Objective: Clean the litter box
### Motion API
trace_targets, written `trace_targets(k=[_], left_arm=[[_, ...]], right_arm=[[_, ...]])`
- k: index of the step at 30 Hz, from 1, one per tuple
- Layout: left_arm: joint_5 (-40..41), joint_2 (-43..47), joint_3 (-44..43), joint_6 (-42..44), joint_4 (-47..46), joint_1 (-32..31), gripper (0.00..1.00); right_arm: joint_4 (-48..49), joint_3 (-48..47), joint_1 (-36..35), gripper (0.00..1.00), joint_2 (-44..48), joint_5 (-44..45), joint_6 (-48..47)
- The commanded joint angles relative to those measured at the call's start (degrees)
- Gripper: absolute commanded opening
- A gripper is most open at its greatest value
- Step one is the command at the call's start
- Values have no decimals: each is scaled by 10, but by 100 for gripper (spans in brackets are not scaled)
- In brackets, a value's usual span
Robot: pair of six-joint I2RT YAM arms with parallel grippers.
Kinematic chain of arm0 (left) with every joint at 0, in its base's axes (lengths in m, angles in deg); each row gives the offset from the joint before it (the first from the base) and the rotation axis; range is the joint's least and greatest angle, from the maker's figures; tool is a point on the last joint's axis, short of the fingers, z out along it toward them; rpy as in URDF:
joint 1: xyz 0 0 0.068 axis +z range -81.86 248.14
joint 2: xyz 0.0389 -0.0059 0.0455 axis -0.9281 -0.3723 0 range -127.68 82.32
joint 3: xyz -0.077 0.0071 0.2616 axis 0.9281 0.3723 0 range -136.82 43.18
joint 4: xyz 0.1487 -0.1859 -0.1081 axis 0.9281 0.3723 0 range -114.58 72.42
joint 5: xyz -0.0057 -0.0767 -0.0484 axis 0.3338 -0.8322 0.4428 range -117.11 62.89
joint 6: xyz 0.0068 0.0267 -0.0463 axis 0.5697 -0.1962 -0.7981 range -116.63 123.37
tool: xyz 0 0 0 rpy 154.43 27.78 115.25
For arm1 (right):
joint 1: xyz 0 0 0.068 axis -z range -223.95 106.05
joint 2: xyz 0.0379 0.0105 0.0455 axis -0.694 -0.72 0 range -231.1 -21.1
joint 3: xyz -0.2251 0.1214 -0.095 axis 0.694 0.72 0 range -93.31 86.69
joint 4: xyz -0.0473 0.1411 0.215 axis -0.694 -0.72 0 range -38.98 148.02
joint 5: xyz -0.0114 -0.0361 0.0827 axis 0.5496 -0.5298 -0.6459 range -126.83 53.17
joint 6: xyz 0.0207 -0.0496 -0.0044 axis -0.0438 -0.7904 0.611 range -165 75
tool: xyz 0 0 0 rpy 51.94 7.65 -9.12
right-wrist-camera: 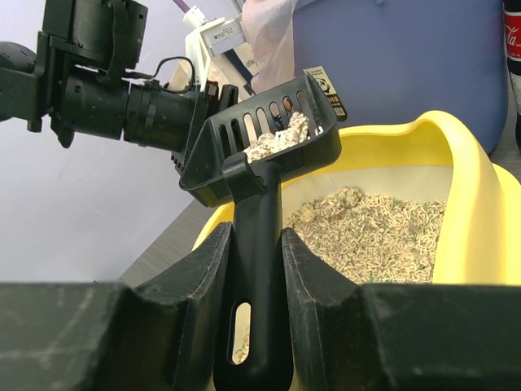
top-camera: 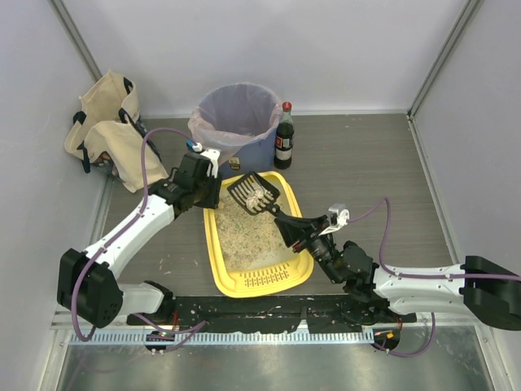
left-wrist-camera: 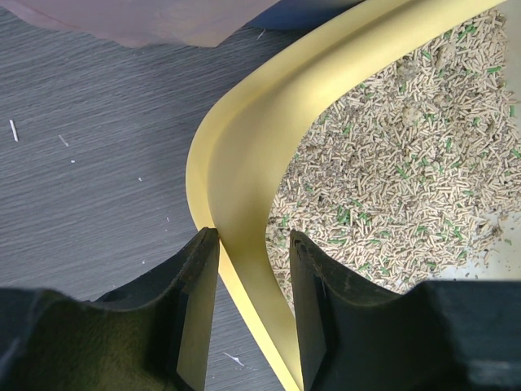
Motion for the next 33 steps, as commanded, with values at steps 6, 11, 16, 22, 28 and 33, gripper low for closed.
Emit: trace_targets(k=[6, 11, 16, 22, 28, 33], left_arm=[[-22, 7, -15, 3, -24, -2, 43], [-21, 10, -15, 3, -22, -3, 43], [-18, 13, -13, 3, -26, -2, 43], [-19, 12, -14, 3, -27, -3, 43], [-16, 15, -14, 3, -24, -3, 43], [-16, 19, -13, 4, -26, -3, 43]], right_arm=[[61, 0, 4, 1, 23, -8, 12], [23, -8, 6, 1, 28, 22, 18], [-65, -45, 7, 1, 10, -15, 15], [-28, -35, 8, 1, 12, -17, 9], [11, -26, 9, 1, 9, -26, -1], [12, 3, 9, 2, 28, 1, -9]])
